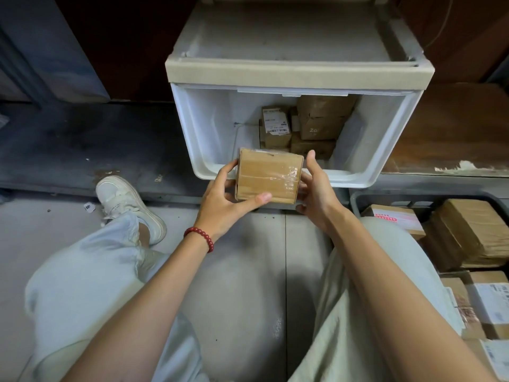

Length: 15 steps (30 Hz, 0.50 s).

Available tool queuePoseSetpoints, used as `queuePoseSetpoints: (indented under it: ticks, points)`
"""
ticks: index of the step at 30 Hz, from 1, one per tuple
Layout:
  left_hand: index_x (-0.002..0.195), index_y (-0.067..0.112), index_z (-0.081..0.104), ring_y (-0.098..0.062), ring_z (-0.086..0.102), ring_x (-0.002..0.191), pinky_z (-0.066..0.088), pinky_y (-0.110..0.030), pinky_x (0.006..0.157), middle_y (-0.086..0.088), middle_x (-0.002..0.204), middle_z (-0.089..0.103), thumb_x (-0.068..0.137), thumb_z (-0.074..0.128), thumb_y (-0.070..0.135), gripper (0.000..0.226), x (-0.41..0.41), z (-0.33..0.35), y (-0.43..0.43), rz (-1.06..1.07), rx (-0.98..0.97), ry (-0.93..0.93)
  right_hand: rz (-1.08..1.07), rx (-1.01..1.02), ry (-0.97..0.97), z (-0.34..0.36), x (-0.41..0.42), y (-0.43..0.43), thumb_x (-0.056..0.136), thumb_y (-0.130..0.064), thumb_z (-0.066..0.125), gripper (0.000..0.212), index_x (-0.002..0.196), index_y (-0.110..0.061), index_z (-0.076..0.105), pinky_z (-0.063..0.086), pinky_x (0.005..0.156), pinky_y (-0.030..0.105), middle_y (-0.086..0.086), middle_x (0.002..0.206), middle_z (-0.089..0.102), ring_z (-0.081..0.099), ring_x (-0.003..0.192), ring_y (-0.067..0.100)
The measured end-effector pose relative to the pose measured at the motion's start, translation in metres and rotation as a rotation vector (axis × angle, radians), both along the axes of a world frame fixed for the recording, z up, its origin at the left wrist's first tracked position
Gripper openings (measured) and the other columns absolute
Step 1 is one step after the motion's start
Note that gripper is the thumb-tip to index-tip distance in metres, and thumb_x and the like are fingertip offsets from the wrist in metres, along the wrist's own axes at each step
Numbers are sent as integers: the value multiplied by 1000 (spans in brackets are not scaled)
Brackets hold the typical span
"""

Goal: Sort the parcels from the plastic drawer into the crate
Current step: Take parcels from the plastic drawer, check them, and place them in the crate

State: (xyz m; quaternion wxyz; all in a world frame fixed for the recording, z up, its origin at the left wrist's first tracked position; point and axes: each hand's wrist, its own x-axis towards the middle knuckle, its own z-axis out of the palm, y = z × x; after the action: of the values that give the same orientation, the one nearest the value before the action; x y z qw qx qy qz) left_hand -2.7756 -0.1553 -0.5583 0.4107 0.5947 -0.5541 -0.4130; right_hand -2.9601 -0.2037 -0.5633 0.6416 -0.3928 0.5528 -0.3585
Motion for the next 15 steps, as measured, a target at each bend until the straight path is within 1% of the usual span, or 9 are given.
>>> queuePoseSetpoints:
  ticks: [1, 3, 4, 6, 8, 9, 11, 13, 15]
  points:
    - [136, 44, 36, -5, 57, 108, 47, -12, 77, 9, 129, 49, 55, 82, 52, 94, 1, -1, -2, -18, -2, -42, 10, 10, -3, 0, 0, 2, 88, -77, 18, 79, 128, -22, 59, 40, 79, 32, 3, 110, 63, 56, 100, 18]
    - [142, 42, 33, -5, 54, 110, 46, -14, 80, 5, 133, 46, 54, 87, 48, 103, 3, -6, -5, -46, -5, -120, 17, 20, 0, -3, -1, 4, 86, -78, 20, 81, 132, -22, 56, 44, 83, 34, 8, 122, 62, 57, 109, 22]
    - [142, 42, 33, -4, 54, 109, 45, -13, 80, 4, 133, 47, 56, 87, 45, 101, 4, -7, -5, -41, -15, -140, 16, 18, 1, -3, -1, 4, 87, -78, 20, 81, 134, -22, 55, 44, 82, 33, 9, 124, 60, 57, 110, 22]
    - [140, 41, 37, -4, 57, 106, 46, -11, 77, 2, 130, 52, 62, 84, 45, 91, 5, -8, -6, 8, -47, -142, 27, -4, 23, 0, -1, 6, 89, -75, 17, 78, 135, -24, 53, 42, 76, 29, 4, 121, 60, 56, 103, 16]
    - [138, 38, 42, -7, 59, 103, 48, -12, 75, 1, 125, 56, 64, 81, 49, 84, 6, -5, -7, 65, -60, -134, 48, -22, 58, 1, 0, 6, 89, -75, 14, 79, 138, -25, 50, 40, 84, 31, 4, 119, 57, 52, 95, 13]
    - [137, 36, 44, -7, 59, 102, 48, -12, 74, 1, 122, 57, 65, 80, 52, 82, 6, -2, -7, 90, -66, -137, 62, -26, 72, 2, 0, 7, 88, -76, 13, 81, 140, -25, 48, 39, 94, 36, 5, 122, 56, 52, 98, 15]
    - [132, 35, 46, -10, 55, 106, 46, -13, 76, 3, 121, 52, 64, 77, 55, 77, 5, 5, -5, 137, -72, -141, 72, -25, 74, 3, 4, 9, 83, -81, 17, 86, 144, -26, 42, 33, 108, 46, 7, 132, 53, 51, 116, 20]
    - [126, 36, 47, -13, 46, 119, 44, -23, 90, 7, 126, 42, 62, 77, 55, 73, 4, 10, -3, 175, -86, -152, 72, -33, 55, 4, 8, 11, 74, -88, 25, 95, 149, -31, 31, 27, 113, 53, 4, 146, 44, 43, 132, 23]
    - [121, 32, 48, -12, 37, 129, 37, -32, 103, 9, 137, 37, 63, 78, 53, 69, 2, 12, -1, 192, -103, -173, 93, -58, 45, 6, 10, 12, 63, -94, 33, 106, 152, -36, 22, 20, 115, 57, -2, 156, 30, 32, 141, 22]
